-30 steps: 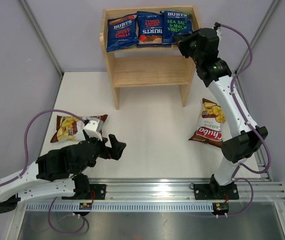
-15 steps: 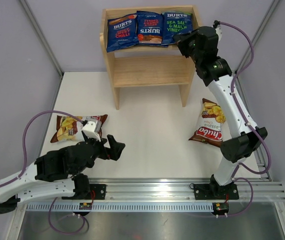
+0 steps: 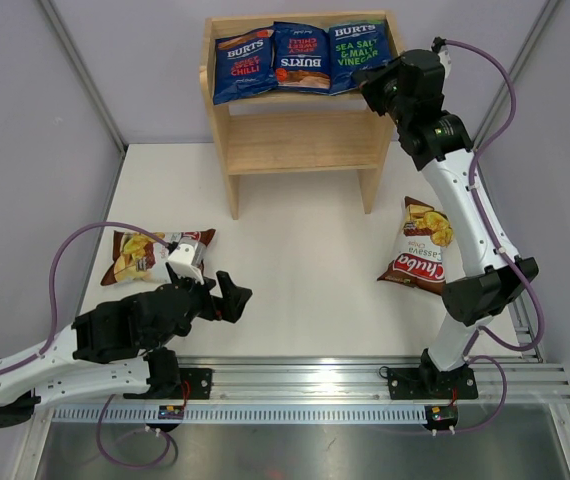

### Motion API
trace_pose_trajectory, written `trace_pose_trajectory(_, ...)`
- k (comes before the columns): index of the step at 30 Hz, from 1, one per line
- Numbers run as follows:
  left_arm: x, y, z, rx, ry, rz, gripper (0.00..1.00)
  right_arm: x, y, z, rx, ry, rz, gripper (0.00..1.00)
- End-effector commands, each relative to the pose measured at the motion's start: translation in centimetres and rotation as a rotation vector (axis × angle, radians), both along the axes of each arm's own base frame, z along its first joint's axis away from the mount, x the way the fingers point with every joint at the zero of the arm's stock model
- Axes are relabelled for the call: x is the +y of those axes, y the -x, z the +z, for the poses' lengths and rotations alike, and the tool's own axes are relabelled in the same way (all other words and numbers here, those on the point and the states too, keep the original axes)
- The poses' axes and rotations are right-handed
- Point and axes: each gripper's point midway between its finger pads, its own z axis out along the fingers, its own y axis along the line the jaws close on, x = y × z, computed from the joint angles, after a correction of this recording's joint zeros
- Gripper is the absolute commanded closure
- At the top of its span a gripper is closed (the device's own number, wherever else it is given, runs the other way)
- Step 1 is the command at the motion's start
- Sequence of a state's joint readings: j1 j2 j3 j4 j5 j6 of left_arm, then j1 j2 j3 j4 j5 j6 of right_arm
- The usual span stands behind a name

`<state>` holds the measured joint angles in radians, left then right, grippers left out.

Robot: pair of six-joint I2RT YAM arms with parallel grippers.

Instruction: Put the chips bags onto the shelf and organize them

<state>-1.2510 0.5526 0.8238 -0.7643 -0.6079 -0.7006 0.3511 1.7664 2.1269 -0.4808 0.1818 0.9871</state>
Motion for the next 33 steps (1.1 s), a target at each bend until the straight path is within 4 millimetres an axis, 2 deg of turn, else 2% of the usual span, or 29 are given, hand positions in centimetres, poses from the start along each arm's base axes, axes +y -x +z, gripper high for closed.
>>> trace_pose_trajectory(1, -0.6, 0.0, 0.7, -0.003, 0.041, -0.010, 0.01, -0.7, 0.2, 1.7, -0.034, -0.003, -0.011, 0.87)
trace_pose_trajectory(2, -0.5, 0.1, 0.6, -0.003, 0.040, -0.010, 0.01, -0.8, 0.2, 1.4, -0.029, -0.008, -0.013, 0.79)
trace_pose_trajectory(4, -0.4, 0.1, 0.7, -0.002, 0.043, -0.008, 0.01, -1.0, 0.6, 1.9, -0.040, -0.024, -0.018, 0.69)
trace_pose_trajectory(7, -0.4, 0.1, 0.9, -0.005, 0.050, -0.008, 0.01, -1.3, 1.0, 2.0, -0.045, -0.020, -0.027, 0.63)
trace_pose_trajectory(9, -0.4, 0.1, 0.9, -0.003, 0.050, -0.011, 0.01, -1.6, 1.3, 2.0, -0.039, -0.014, -0.039, 0.52)
trace_pose_trajectory(11, -0.4, 0.1, 0.9, -0.004, 0.049, -0.011, 0.01, -1.9, 1.8, 2.1, -0.041, -0.012, -0.045, 0.45)
trace_pose_trajectory(12, -0.5, 0.1, 0.9, -0.004, 0.049, -0.011, 0.01, -2.3, 2.2, 2.7, -0.052, -0.017, -0.054, 0.36)
trace_pose_trajectory(14, -0.5, 0.1, 0.9, -0.003, 0.046, -0.013, 0.01, -2.6, 2.5, 2.4, -0.043, -0.008, -0.065, 0.27)
trace_pose_trajectory(16, -0.4, 0.1, 0.9, -0.003, 0.042, -0.010, 0.01, -3.0, 3.1, 2.8, -0.049, -0.005, -0.067, 0.27)
trace_pose_trajectory(20, -0.1, 0.0, 0.9, -0.006, 0.035, 0.002, 0.01, -3.4, 3.5, 2.0, -0.034, 0.002, -0.072, 0.26)
trace_pose_trajectory(25, 0.3, -0.1, 1.2, -0.006, 0.025, 0.017, 0.01, -3.6, 4.8, 2.6, -0.052, 0.001, -0.059, 0.25)
trace_pose_trajectory(26, 0.5, -0.2, 1.2, -0.008, 0.024, 0.028, 0.01, -3.6, 5.0, 2.4, -0.048, 0.005, -0.054, 0.23)
trace_pose_trajectory(28, 0.9, -0.3, 1.2, -0.007, 0.019, 0.043, 0.01, -3.7, 6.1, 3.3, -0.078, 0.010, -0.038, 0.18)
trace_pose_trajectory(29, 1.0, -0.5, 1.3, -0.006, 0.019, 0.061, 0.01, -3.6, 6.4, 3.1, -0.085, 0.014, -0.027, 0.09)
trace_pose_trajectory(30, 1.2, -0.6, 1.2, -0.004, 0.008, 0.071, 0.01, -4.0, 7.4, 4.0, -0.112, 0.030, -0.022, 0.02)
trace_pose_trajectory(32, 1.5, -0.9, 1.1, -0.005, -0.014, 0.099, 0.01, -4.1, 8.4, 4.2, -0.121, 0.061, -0.008, 0.01)
trace_pose_trajectory(33, 1.2, -1.1, 0.7, 0.002, -0.047, 0.108, 0.01, -4.4, 9.4, 5.0, -0.141, 0.073, 0.001, 0.01)
